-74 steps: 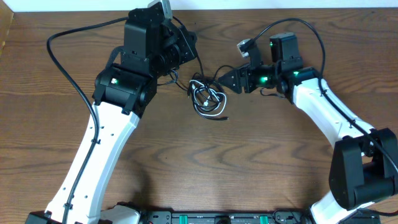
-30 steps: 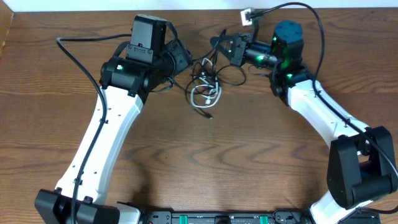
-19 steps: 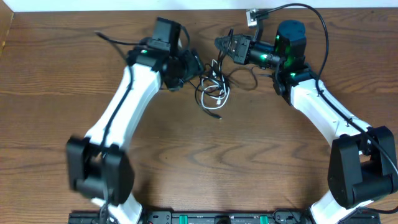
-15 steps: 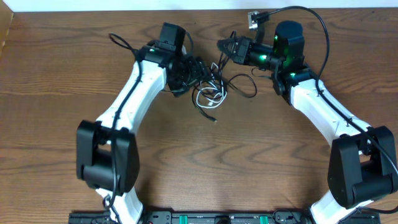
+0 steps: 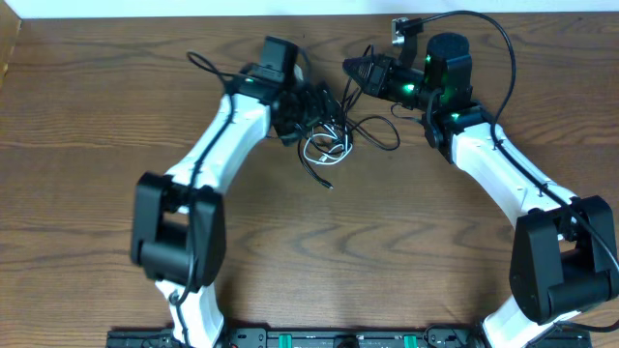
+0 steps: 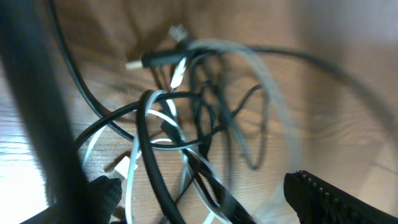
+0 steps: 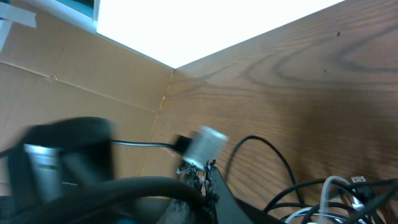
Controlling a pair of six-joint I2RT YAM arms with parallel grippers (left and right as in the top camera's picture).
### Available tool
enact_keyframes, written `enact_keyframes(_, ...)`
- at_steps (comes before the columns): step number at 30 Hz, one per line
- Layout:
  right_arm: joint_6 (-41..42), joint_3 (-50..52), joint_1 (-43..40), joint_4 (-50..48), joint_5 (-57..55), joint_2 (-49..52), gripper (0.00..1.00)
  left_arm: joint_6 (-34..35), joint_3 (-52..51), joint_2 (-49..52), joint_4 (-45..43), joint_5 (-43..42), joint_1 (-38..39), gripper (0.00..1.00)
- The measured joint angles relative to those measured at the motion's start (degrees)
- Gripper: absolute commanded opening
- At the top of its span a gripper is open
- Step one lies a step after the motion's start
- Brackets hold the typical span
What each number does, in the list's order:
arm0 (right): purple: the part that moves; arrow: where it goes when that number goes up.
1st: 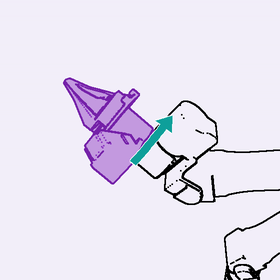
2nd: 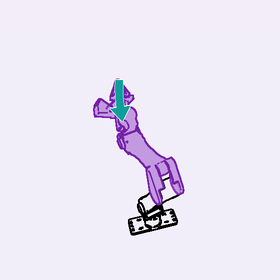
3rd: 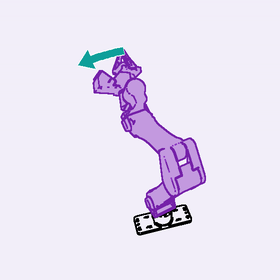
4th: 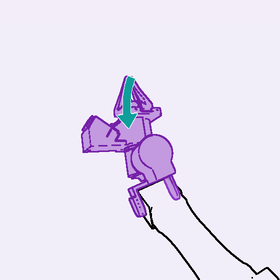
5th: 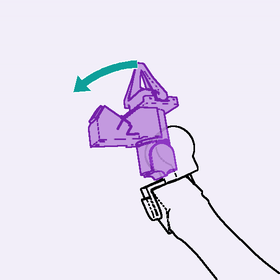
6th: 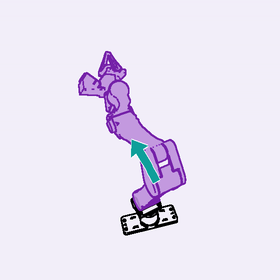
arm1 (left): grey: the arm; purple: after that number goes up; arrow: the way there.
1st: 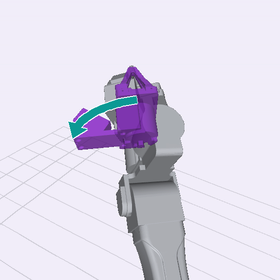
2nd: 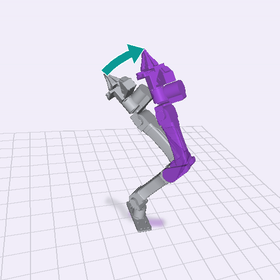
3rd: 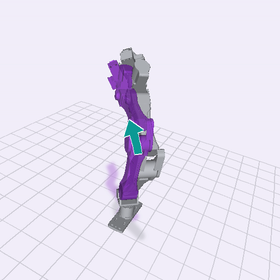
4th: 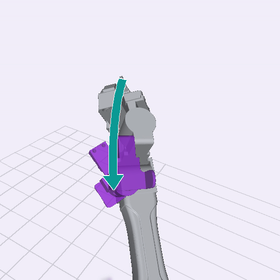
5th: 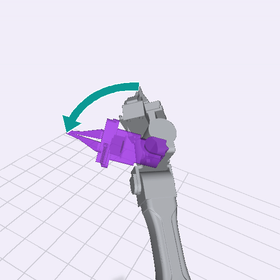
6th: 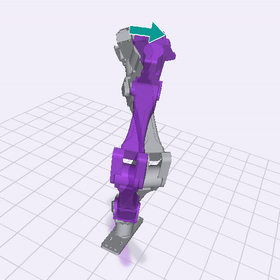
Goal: Untangle cables
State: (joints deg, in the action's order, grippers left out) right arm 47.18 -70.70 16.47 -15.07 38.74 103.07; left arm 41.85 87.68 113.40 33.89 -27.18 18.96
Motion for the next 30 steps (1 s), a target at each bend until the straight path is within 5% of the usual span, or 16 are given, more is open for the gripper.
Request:
enact_keyframes(8,-0.26,0.00,0.00,2.21,-0.24,0.00,0.01,-0.04,-0.02,7.37,-4.44,0.07,4.39,0.82)
enact_keyframes(10,-0.28,0.00,0.00,2.01,-0.24,0.00,0.01,-0.11,0.00,7.37,-4.81,0.00,4.79,0.59)
enact_keyframes(11,-0.28,0.00,0.00,2.03,-0.24,0.00,0.01,0.00,0.00,7.37,-4.90,0.02,4.76,0.25)
enact_keyframes(13,-0.28,0.00,0.00,2.03,-0.24,0.02,0.01,0.02,0.00,7.37,-5.57,0.02,4.72,0.08)
enact_keyframes(30,-4.02,0.02,-7.37,6.36,1.66,-2.12,0.01,-8.46,0.17,7.37,9.70,10.14,-1.18,0.08)
